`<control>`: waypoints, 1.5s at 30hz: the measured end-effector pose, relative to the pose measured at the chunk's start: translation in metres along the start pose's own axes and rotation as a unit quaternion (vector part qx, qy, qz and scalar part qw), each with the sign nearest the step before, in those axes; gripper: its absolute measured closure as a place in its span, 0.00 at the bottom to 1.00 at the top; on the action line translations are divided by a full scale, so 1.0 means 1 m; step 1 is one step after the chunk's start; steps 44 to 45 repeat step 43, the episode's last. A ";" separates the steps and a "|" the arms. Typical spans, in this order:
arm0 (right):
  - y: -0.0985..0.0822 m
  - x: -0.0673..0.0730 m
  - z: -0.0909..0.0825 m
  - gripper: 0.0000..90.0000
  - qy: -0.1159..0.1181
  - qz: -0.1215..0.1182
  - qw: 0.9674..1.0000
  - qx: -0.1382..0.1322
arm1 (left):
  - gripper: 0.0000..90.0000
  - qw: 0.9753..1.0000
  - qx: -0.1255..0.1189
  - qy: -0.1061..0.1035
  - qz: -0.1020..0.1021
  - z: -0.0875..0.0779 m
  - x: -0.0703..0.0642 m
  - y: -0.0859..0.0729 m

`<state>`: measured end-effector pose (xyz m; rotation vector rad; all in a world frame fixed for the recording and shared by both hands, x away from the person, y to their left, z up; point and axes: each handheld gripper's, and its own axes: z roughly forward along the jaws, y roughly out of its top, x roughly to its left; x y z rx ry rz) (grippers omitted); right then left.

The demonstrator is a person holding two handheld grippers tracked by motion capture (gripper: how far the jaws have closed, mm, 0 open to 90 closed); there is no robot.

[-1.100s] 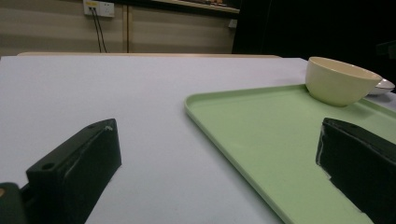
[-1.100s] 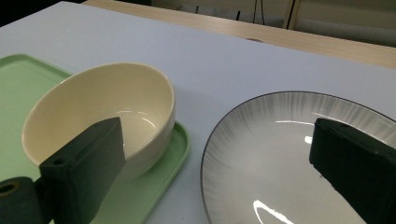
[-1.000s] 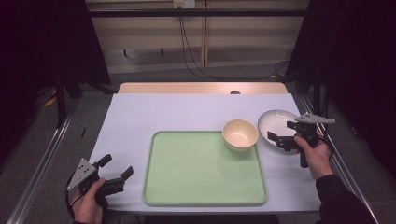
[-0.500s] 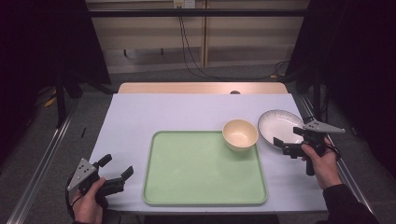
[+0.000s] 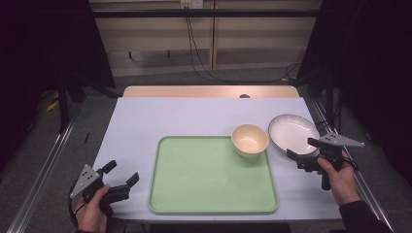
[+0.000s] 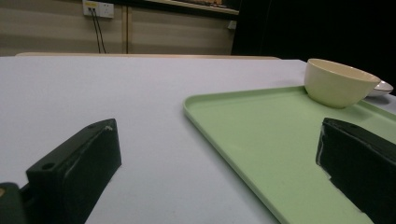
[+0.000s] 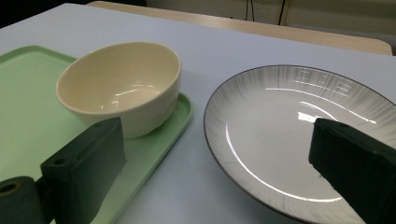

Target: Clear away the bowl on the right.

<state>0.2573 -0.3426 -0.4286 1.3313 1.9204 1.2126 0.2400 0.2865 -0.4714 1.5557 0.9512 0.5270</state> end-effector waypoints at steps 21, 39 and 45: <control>-0.027 0.015 -0.022 0.04 0.010 -0.007 1.000 0.001 | 0.00 1.000 -0.001 -0.004 -0.001 -0.001 0.000 0.000; -0.051 0.015 -0.033 0.03 0.006 -0.007 1.000 0.023 | 0.00 1.000 -0.003 -0.001 -0.002 -0.001 -0.001 0.000; -0.051 0.016 -0.031 0.03 0.006 -0.013 1.000 0.020 | 0.00 1.000 -0.003 -0.001 -0.002 -0.001 0.000 0.000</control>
